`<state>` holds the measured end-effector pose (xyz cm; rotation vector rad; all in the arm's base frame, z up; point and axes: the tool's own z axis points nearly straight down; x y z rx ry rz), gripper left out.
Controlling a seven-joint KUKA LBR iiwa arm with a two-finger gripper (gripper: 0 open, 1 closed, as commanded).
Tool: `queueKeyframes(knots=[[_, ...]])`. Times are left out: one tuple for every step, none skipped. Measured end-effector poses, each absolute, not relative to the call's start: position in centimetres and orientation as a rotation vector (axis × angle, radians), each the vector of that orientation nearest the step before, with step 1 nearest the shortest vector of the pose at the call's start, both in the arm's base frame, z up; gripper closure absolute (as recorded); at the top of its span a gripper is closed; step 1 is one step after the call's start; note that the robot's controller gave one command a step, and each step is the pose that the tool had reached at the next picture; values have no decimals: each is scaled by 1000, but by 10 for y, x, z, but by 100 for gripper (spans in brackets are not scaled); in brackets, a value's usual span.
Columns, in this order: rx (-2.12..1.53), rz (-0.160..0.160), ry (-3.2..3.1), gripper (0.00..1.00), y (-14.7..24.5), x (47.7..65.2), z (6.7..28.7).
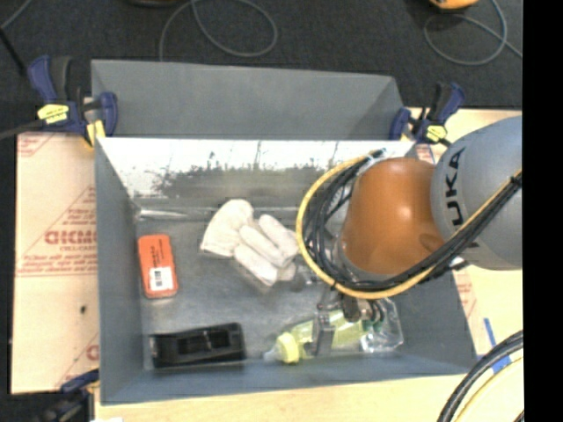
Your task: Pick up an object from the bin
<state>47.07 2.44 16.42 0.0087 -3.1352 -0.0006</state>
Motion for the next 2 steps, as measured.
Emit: queueKeyframes(knots=[[8, -1, -3144, 0, 24, 472, 169], [275, -1, -3133, 0, 18, 475, 153]])
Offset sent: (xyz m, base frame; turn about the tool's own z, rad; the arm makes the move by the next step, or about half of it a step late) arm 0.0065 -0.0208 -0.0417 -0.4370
